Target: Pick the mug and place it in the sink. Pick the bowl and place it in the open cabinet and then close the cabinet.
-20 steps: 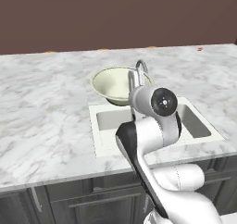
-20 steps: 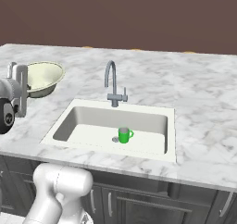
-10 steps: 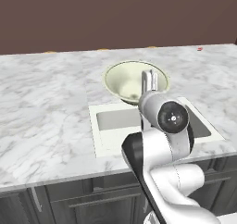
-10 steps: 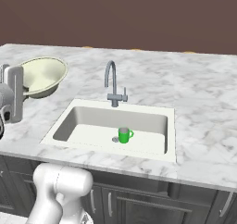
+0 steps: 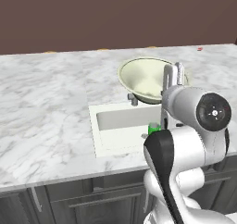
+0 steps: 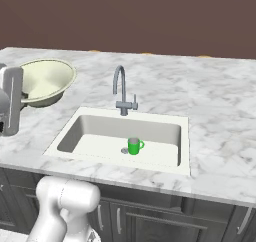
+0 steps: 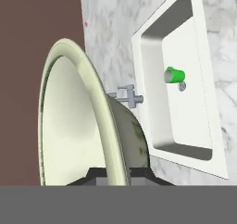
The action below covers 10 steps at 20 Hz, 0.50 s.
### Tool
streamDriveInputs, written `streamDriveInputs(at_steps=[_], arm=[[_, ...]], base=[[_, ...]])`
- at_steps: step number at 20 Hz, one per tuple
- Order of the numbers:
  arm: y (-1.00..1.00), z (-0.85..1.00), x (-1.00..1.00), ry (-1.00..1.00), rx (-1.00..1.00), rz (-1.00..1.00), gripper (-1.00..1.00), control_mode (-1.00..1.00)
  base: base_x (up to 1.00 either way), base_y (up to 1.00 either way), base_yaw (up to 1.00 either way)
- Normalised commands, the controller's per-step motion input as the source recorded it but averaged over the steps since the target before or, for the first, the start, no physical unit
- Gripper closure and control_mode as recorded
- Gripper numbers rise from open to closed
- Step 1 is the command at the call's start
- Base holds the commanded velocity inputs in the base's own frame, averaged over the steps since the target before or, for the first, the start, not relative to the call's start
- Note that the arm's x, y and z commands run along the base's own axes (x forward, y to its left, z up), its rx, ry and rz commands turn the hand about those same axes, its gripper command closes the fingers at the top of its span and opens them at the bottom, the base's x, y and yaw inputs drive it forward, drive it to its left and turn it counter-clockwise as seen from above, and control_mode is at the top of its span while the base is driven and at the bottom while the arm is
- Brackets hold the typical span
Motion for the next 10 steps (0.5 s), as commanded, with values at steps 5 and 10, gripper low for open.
streamDriveInputs(at_steps=[5,10], arm=[[-0.14,0.07,-0.4,0.0,0.01,0.0,1.0,1.0],[0.0,0.0,0.0,0.0,0.0,0.0,1.0,1.0]], base=[[-0.11,0.0,0.0],[-0.53,0.01,0.0]])
